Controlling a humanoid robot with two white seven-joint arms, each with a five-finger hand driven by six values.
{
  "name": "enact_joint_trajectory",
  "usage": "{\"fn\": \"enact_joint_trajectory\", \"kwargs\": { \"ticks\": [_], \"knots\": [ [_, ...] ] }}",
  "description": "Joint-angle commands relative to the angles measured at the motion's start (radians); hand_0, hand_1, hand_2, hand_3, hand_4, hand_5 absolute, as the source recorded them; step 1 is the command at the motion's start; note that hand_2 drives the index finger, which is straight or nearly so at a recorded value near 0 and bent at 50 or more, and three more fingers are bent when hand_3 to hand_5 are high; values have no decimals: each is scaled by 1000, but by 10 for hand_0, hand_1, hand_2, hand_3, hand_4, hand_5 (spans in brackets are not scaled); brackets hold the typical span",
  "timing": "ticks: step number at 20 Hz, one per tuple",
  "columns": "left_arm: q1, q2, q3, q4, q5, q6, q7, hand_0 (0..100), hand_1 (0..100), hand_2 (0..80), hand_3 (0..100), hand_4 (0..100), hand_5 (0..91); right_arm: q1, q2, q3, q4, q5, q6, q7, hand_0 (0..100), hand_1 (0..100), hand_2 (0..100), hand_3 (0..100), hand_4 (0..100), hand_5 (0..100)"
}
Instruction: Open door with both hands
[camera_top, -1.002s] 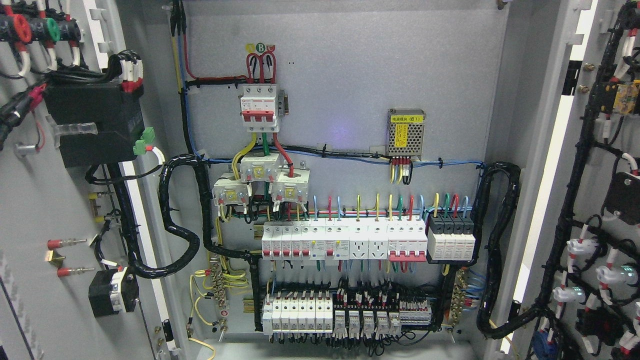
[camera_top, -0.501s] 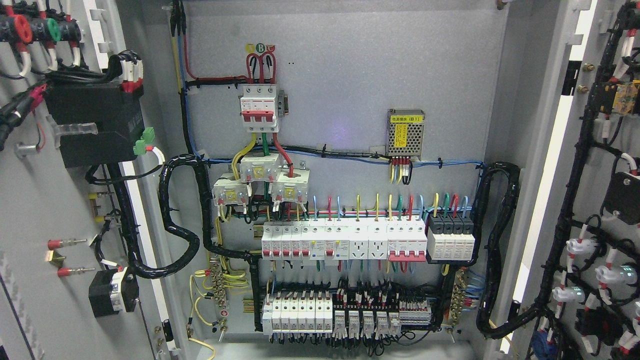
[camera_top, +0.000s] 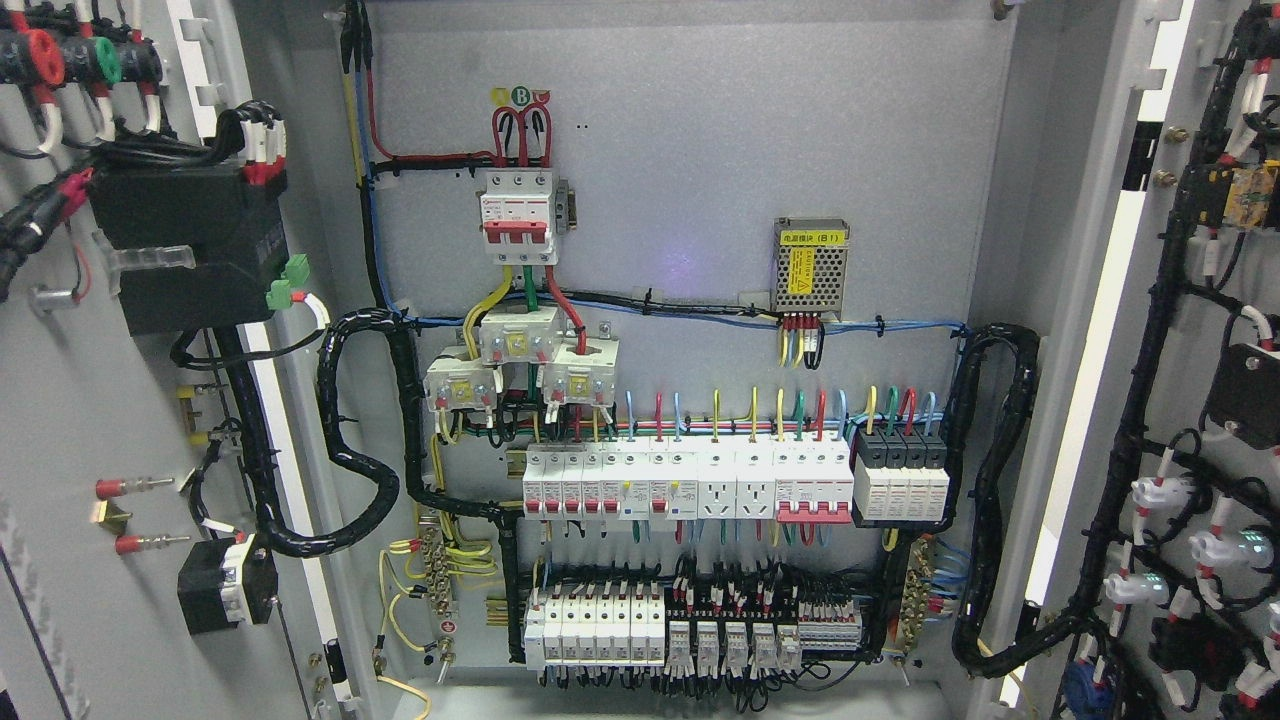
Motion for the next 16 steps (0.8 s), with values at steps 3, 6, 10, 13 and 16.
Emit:
{"fn": "enact_joint_trajectory", "kwargs": {
  "ticks": [3, 6, 10, 13, 16],
  "knots": [
    [4, 116, -7, -266, 56, -138, 2, 0, 0, 0, 0, 31, 0, 38, -112, -134, -85, 0, -10, 1, 0, 0, 0, 0, 0, 0],
    [4, 142, -8, -277, 72, -207, 2, 0, 0, 0, 0, 31, 0, 44, -121, -134, -134, 2, -16, 1, 0, 0, 0, 0, 0, 0],
    [-1, 184, -4, -317, 122, -252, 3, 0, 0, 0, 0, 31, 0, 58, -122, -169, -177, 2, -16, 1, 0, 0, 0, 0, 0, 0],
    [-1, 208, -6, -325, 130, -362, 9, 0, 0, 0, 0, 31, 0, 58, -115, -204, -185, 2, -16, 1, 0, 0, 0, 0, 0, 0],
    [2, 231, -6, -349, 132, -410, 12, 0, 0, 0, 0, 31, 0, 56, -110, -229, -192, 2, -42, 1, 0, 0, 0, 0, 0, 0]
  ]
}}
